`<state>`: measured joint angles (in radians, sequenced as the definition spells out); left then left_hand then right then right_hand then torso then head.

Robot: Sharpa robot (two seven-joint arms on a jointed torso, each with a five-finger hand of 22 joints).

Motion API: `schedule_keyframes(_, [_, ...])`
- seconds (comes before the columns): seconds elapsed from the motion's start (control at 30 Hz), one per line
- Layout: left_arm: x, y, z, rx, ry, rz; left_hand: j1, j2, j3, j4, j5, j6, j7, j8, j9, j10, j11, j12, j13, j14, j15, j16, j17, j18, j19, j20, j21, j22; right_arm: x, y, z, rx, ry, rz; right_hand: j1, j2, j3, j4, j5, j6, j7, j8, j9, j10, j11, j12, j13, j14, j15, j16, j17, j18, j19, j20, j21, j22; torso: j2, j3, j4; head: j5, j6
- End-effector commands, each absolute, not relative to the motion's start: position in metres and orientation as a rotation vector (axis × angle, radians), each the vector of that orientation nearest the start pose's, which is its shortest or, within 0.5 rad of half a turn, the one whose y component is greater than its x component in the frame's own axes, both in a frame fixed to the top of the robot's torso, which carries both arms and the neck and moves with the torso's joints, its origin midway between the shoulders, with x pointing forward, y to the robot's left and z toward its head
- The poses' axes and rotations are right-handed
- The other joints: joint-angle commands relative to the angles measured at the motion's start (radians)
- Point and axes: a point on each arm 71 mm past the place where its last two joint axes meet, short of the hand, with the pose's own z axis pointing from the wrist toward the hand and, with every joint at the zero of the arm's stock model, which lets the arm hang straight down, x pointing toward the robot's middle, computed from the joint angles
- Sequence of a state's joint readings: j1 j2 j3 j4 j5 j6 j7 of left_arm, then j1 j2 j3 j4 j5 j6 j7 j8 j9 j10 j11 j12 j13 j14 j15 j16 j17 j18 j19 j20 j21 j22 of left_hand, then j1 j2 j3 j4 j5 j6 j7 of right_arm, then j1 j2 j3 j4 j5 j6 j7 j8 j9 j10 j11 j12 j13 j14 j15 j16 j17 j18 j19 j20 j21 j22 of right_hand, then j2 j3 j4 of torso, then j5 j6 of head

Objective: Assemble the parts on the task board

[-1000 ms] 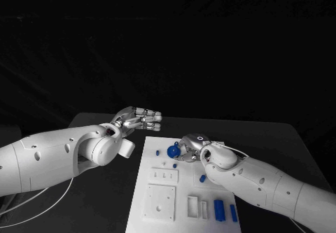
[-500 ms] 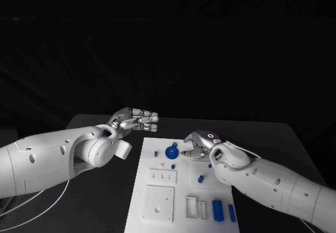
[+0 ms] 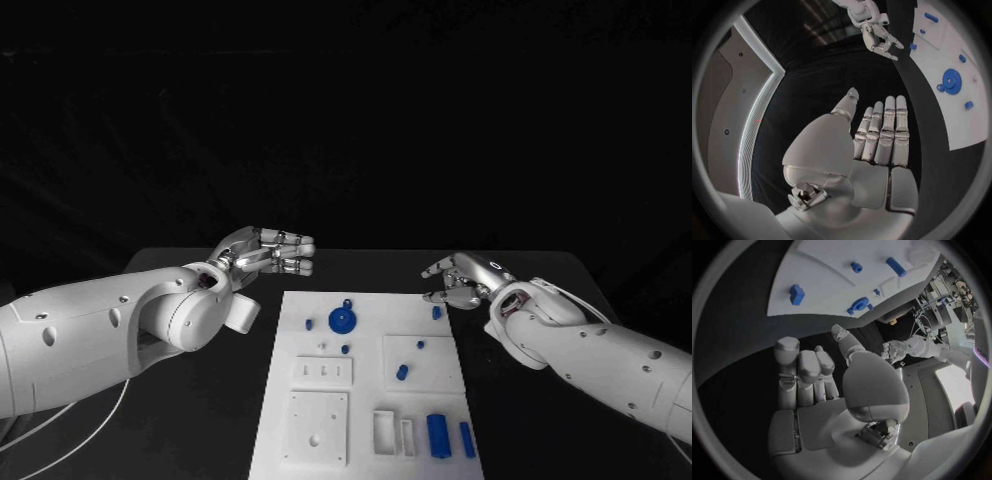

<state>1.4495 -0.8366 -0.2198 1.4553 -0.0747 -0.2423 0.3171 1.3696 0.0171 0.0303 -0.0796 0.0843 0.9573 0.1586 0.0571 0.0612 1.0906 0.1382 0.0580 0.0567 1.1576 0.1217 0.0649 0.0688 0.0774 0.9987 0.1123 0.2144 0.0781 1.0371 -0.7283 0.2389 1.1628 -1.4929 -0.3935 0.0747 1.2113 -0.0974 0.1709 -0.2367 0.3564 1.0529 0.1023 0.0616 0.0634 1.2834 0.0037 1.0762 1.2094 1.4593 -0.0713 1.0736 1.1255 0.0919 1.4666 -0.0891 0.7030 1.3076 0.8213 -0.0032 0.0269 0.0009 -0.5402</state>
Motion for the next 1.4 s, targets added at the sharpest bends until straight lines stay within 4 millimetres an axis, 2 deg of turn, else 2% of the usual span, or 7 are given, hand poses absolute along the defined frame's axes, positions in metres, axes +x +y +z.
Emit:
schedule_keyframes(0.03, [0.519, 0.224, -0.124, -0.854, 1.524, -1.468, 0.003, 0.002, 0.003, -0.001, 0.006, 0.005, 0.0, 0.005, 0.001, 0.008, -0.001, 0.003, 0.001, 0.004, -0.002, 0.006, 0.001, -0.006, -0.001, -0.005, 0.002, -0.001, 0.544, -0.269, -0.196, 0.028, 1.525, 0.696, 0.014, 0.002, -0.005, -0.009, 0.004, 0.001, -0.001, 0.0, -0.001, -0.008, -0.005, 0.001, -0.002, -0.006, 0.001, -0.005, 0.0, 0.002, 0.031, 0.0, 0.003, 0.082, 0.0, 0.0092, -0.0068, -0.005, 0.0])
schedule_keyframes(0.27, [0.52, 0.225, -0.125, -0.85, 1.525, -1.465, 0.003, 0.002, 0.004, -0.003, 0.006, 0.005, 0.0, 0.005, 0.001, 0.009, -0.001, 0.003, 0.001, 0.004, -0.002, 0.005, 0.001, -0.008, -0.002, -0.006, 0.002, -0.001, 0.546, -0.29, -0.207, 0.043, 1.566, 0.67, 0.025, 0.0, -0.022, -0.019, -0.003, -0.016, -0.003, 0.001, 0.0, -0.015, -0.007, -0.007, -0.006, -0.009, 0.0, -0.013, -0.005, 0.001, 0.025, -0.002, -0.007, 0.08, 0.0, 0.0156, -0.0082, -0.007, -0.003])
schedule_keyframes(0.47, [0.52, 0.225, -0.126, -0.85, 1.526, -1.465, 0.002, 0.001, 0.003, -0.005, 0.006, 0.005, 0.0, 0.005, 0.001, 0.004, 0.0, 0.003, 0.001, 0.002, -0.001, 0.005, 0.001, -0.008, -0.003, -0.006, 0.002, -0.001, 0.547, -0.295, -0.218, 0.052, 1.593, 0.659, 0.038, -0.006, -0.05, -0.012, -0.017, -0.057, 0.006, 0.001, -0.001, -0.026, -0.001, -0.016, -0.011, -0.015, 0.005, -0.021, -0.01, 0.006, 0.02, 0.003, -0.022, 0.077, 0.001, 0.0151, -0.0048, -0.011, -0.005])
schedule_keyframes(0.6, [0.521, 0.225, -0.126, -0.851, 1.527, -1.463, 0.002, 0.001, 0.003, -0.005, 0.006, 0.005, 0.0, 0.005, 0.001, 0.004, 0.0, 0.003, 0.001, 0.002, -0.001, 0.005, 0.001, -0.008, -0.003, -0.006, 0.002, -0.001, 0.547, -0.296, -0.226, 0.06, 1.609, 0.654, 0.058, -0.018, -0.064, 0.019, -0.043, -0.146, 0.008, -0.004, -0.005, -0.032, -0.001, -0.017, -0.014, -0.017, 0.006, -0.023, -0.011, 0.011, 0.018, 0.007, -0.027, 0.077, 0.001, 0.0135, -0.0047, -0.01, -0.006])
schedule_keyframes(0.83, [0.521, 0.225, -0.127, -0.85, 1.528, -1.463, 0.003, 0.001, 0.003, -0.006, 0.006, 0.003, 0.001, 0.004, 0.001, 0.001, 0.001, 0.003, 0.001, 0.0, -0.001, 0.005, 0.001, -0.008, -0.003, -0.005, 0.001, -0.001, 0.547, -0.292, -0.24, 0.071, 1.634, 0.656, 0.065, -0.022, -0.064, 0.034, -0.048, -0.144, 0.009, -0.003, -0.005, -0.033, -0.001, -0.015, -0.014, -0.017, 0.007, -0.023, -0.011, 0.011, 0.018, 0.007, -0.028, 0.076, 0.002, 0.0128, -0.0046, -0.007, -0.01])
schedule_keyframes(1.03, [0.521, 0.225, -0.127, -0.849, 1.529, -1.463, 0.003, 0.001, 0.003, -0.006, 0.006, 0.003, 0.001, 0.004, 0.001, 0.001, 0.001, 0.003, 0.001, 0.0, -0.001, 0.005, 0.001, -0.008, -0.003, -0.005, 0.001, -0.001, 0.548, -0.288, -0.246, 0.081, 1.644, 0.654, 0.063, -0.014, -0.061, 0.034, -0.049, -0.127, 0.008, -0.002, -0.004, -0.031, -0.001, -0.011, -0.012, -0.015, 0.006, -0.018, -0.008, 0.011, 0.02, 0.006, -0.022, 0.078, 0.003, 0.0116, -0.0026, -0.011, -0.009])
schedule_keyframes(1.4, [0.52, 0.224, -0.127, -0.846, 1.531, -1.463, 0.003, 0.001, 0.003, -0.006, 0.006, 0.003, 0.001, 0.004, 0.001, 0.001, 0.001, 0.003, 0.001, 0.0, -0.001, 0.005, 0.001, -0.008, -0.003, -0.005, 0.001, -0.001, 0.549, -0.286, -0.254, 0.106, 1.646, 0.633, 0.044, 0.005, -0.044, 0.031, -0.057, -0.082, 0.01, -0.001, -0.002, -0.026, 0.002, -0.002, -0.009, -0.012, 0.008, -0.01, -0.001, 0.013, 0.023, 0.008, -0.014, 0.079, 0.001, 0.013, -0.0057, -0.009, -0.015])
